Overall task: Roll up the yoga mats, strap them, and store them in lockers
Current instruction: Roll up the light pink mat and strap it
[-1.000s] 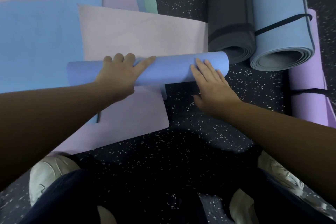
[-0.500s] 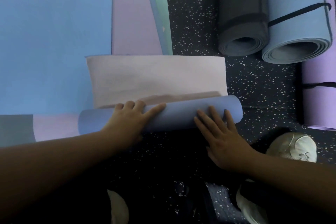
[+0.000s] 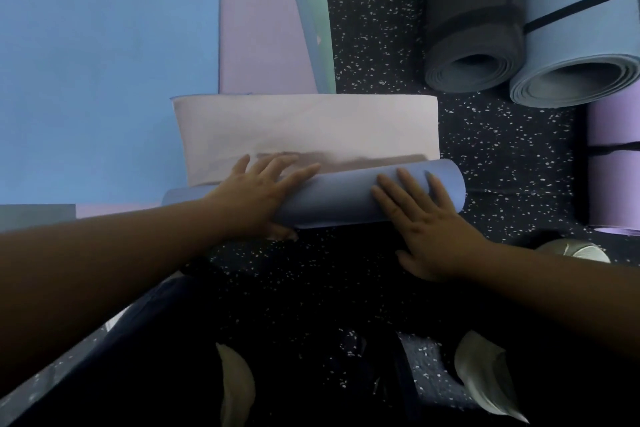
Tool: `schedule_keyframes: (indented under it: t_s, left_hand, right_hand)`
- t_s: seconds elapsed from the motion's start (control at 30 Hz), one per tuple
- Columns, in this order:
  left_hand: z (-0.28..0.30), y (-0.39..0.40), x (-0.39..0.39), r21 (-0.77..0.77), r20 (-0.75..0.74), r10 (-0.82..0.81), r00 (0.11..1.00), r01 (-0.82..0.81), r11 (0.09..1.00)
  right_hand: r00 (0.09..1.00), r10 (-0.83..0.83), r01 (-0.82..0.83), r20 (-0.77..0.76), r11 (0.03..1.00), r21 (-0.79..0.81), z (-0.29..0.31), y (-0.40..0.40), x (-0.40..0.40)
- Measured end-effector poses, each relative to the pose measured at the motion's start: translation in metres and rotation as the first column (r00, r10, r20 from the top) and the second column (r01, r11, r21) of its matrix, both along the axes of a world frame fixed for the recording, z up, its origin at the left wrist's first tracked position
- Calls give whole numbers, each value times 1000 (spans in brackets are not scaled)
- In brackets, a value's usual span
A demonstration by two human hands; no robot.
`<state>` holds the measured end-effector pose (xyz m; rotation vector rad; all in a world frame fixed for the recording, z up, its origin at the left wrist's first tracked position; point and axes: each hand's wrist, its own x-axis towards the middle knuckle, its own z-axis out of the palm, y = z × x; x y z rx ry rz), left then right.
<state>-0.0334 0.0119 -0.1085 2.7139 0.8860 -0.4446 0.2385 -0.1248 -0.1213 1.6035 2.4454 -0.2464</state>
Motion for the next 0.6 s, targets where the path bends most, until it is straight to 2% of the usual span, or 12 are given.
schedule_keyframes:
  t_s: [0.2,0.33,0.43,0.5,0.6]
  left_hand:
    - [2,4,1,69,119,-48,992,39,997]
    - [9,1,9,100,163,-89,983,74,992]
    - [9,-1,12,182,205,-121,971,83,980]
    - [6,-1,11,256,191,-152,970,100,962]
    - [4,-2,11,327,90,-153,984,116,938]
  right_hand:
    - [1000,-16,16,5,999,-38,3,28,4]
    - [997,-69,63,-39,987,-147,12,48,7]
    - [993,-115,105,-33,970,-219,23,61,8]
    - [989,-144,144,19,947,-286,29,72,9]
    - [977,-208,211,47,913,-350,34,91,8]
